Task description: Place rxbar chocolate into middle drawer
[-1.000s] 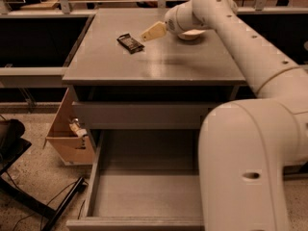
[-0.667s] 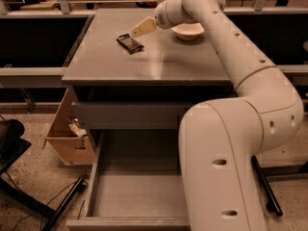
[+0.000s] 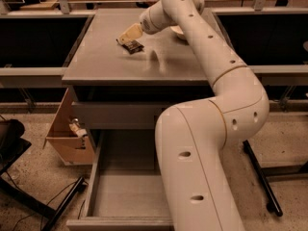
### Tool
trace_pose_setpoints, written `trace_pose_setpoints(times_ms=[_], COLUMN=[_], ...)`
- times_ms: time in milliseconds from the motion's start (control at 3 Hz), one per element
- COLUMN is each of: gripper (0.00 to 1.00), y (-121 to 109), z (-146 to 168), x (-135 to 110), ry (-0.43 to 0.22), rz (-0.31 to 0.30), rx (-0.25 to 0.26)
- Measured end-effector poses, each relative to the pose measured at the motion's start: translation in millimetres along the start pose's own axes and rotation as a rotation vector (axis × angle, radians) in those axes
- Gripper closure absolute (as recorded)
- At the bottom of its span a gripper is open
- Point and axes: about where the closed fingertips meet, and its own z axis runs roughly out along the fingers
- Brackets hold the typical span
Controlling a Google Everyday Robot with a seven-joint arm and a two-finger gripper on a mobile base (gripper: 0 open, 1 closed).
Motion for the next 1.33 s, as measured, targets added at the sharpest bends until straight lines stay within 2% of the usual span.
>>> trace_pose_setpoints(times_ms=[333, 667, 1000, 1333], gripper=[0.0, 0.16, 0.4, 0.69], y=[-1, 1, 6, 16], z=[19, 27, 32, 39], x=[19, 19, 17, 18], ry=[0.055, 0.059, 0.063, 0.075], rz=[0.05, 0.056, 0.043, 0.032], rx=[0.005, 0.004, -0.006, -0.031])
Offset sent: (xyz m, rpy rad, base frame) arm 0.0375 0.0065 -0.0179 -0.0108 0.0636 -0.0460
